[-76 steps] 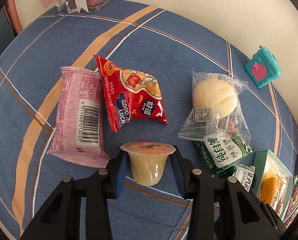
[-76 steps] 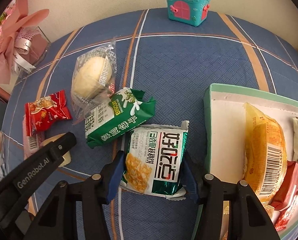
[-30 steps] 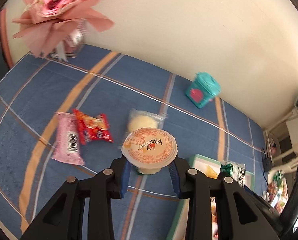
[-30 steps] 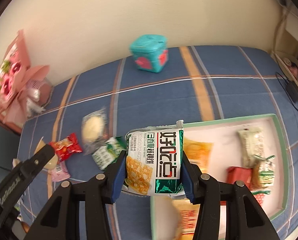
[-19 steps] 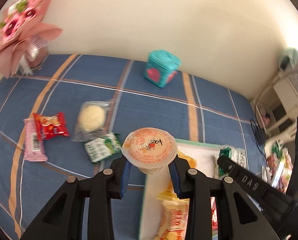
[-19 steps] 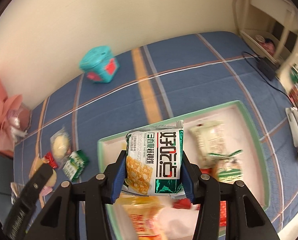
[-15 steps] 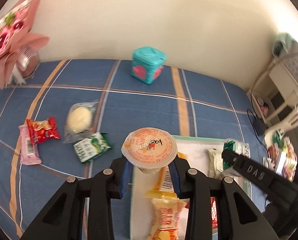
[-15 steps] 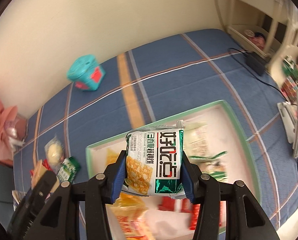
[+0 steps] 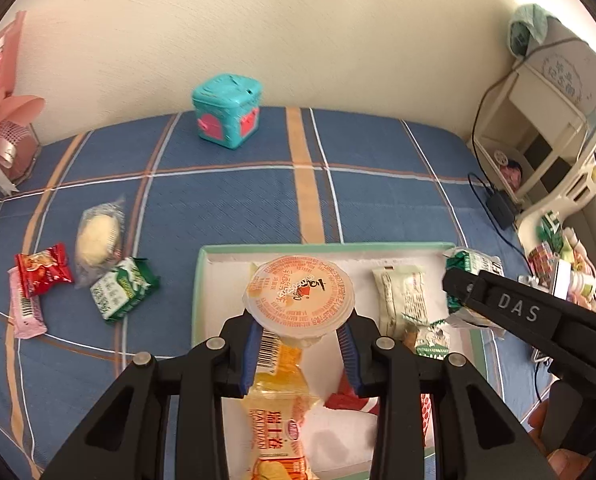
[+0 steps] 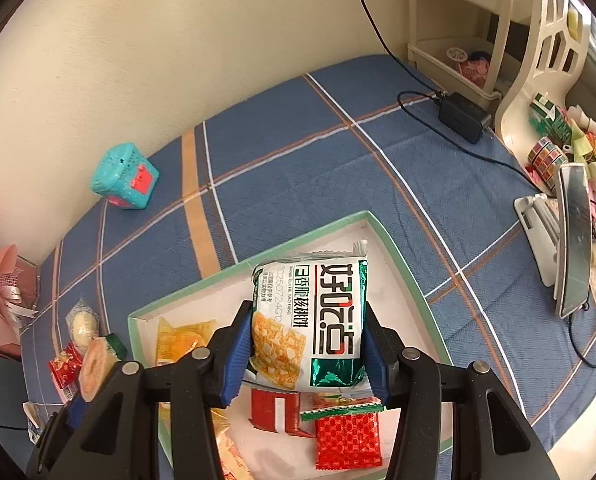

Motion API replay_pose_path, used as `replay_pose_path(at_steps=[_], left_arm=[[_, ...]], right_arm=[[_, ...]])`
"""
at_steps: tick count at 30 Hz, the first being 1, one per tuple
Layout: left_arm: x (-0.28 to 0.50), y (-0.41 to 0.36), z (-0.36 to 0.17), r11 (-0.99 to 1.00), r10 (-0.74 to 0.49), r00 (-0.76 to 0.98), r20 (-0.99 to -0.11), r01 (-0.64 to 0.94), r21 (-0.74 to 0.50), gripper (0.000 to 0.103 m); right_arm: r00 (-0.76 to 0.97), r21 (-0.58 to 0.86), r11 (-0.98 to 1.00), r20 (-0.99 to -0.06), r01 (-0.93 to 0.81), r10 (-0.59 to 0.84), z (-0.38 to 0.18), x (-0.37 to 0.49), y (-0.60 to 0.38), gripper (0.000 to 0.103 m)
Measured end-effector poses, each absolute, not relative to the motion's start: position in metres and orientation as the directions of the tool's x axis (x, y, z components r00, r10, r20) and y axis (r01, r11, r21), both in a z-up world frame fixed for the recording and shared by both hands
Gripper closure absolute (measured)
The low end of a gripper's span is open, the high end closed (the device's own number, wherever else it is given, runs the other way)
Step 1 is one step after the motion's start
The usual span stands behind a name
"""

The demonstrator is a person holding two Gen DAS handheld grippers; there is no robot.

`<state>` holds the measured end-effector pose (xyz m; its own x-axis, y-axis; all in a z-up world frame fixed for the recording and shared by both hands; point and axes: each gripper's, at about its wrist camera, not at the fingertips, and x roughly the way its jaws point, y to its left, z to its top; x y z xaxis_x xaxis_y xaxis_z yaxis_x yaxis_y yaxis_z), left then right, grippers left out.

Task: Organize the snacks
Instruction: 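Lift both held items and carry them over the white tray, then lower the pudding cup and cracker packet into the tray and open both grippers, then move both grippers back toward the remaining snacks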

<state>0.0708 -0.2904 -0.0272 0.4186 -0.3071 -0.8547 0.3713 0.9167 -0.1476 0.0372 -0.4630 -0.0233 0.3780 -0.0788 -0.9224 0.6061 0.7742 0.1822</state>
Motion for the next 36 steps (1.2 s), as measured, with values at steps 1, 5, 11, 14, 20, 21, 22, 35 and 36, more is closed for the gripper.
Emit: replay_pose_path(at_steps=[1, 5, 11, 14, 20, 21, 22, 35, 36], left_arm=[[0.07, -0.293, -0.03, 0.916, -0.305, 0.412, -0.859, 0.375, -0.146, 0.066], [0.07, -0.3, -0.041, 0.912, -0.298, 0.386, -0.873, 0.386, -0.141, 0.066], [0.069, -0.306, -0.054, 0.907, -0.299, 0.345, -0.89, 0.391, -0.153, 0.066], [0.07, -0.307, -0.06, 0.907, -0.302, 0.326, -0.896, 0.388, -0.165, 0.066], [0.071, -0.31, -0.068, 0.905, -0.301, 0.301, -0.905, 0.39, -0.171, 0.066], [0.071, -0.311, -0.069, 0.904, -0.302, 0.297, -0.906, 0.39, -0.174, 0.066], [0.072, -0.31, -0.069, 0.905, -0.301, 0.295, -0.907, 0.389, -0.174, 0.066], [0.077, -0.301, -0.058, 0.915, -0.3, 0.319, -0.899, 0.362, -0.177, 0.049], [0.078, -0.299, -0.057, 0.918, -0.297, 0.32, -0.9, 0.355, -0.176, 0.049]], right_arm=[[0.371, 0.183, 0.773, -0.926, 0.607, -0.073, -0.026, 0.037, -0.464, 0.05], [0.349, 0.185, 0.769, -0.936, 0.612, -0.053, -0.037, 0.038, -0.465, 0.05], [0.322, 0.186, 0.763, -0.946, 0.619, -0.031, -0.05, 0.037, -0.466, 0.049], [0.315, 0.186, 0.761, -0.949, 0.622, -0.025, -0.055, 0.038, -0.465, 0.049], [0.302, 0.178, 0.76, -0.953, 0.626, -0.025, -0.062, 0.039, -0.463, 0.049], [0.299, 0.175, 0.76, -0.954, 0.626, -0.026, -0.063, 0.039, -0.463, 0.049], [0.295, 0.172, 0.759, -0.955, 0.628, -0.027, -0.064, 0.039, -0.463, 0.049], [0.278, 0.158, 0.749, -0.96, 0.643, -0.036, -0.061, 0.041, -0.462, 0.033], [0.277, 0.157, 0.751, -0.96, 0.641, -0.036, -0.06, 0.042, -0.462, 0.031]])
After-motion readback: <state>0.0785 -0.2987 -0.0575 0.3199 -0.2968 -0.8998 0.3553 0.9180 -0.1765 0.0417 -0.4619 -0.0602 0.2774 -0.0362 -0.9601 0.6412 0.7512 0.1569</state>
